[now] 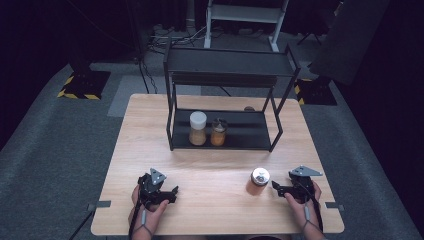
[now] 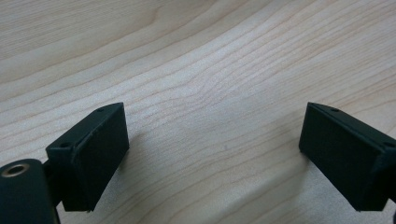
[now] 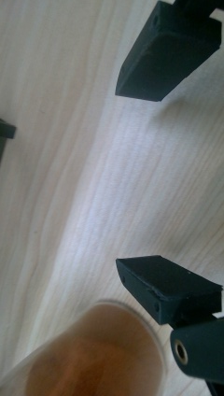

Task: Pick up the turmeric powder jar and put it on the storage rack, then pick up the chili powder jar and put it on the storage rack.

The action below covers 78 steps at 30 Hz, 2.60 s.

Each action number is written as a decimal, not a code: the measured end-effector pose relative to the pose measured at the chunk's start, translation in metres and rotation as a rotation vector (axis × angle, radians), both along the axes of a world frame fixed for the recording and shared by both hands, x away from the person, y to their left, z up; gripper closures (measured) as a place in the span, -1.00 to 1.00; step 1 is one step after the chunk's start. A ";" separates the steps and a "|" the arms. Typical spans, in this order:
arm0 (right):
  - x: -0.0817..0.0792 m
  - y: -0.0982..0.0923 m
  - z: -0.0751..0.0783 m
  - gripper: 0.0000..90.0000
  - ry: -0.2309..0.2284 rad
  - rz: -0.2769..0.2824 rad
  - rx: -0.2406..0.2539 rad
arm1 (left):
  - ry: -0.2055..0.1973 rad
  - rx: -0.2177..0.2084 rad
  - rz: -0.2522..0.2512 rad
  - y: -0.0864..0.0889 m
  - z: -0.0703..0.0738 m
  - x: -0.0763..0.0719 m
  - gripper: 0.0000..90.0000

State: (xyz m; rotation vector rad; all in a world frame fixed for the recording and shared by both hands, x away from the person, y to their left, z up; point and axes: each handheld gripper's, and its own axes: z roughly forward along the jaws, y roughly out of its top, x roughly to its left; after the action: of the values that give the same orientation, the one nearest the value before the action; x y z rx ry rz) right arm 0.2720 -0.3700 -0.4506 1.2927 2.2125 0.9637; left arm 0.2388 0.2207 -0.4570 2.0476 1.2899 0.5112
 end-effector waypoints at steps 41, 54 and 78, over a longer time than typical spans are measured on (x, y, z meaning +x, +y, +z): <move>-0.028 0.013 0.008 -0.76 -0.066 0.154 0.017 | -0.001 0.003 -0.002 0.000 0.000 0.000 -0.82; -0.017 0.035 0.016 -0.76 -0.082 0.269 0.021 | -0.001 0.002 -0.002 0.000 0.000 0.000 -0.82; 0.014 0.076 0.057 -0.34 -0.110 0.277 -0.021 | 0.002 0.001 -0.004 0.000 0.000 0.000 -0.82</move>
State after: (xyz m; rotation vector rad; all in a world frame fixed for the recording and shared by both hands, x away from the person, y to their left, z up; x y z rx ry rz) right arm 0.2860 -0.2938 -0.3934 0.9156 2.3477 1.0783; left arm 0.2384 0.2206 -0.4569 2.0513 1.2869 0.5085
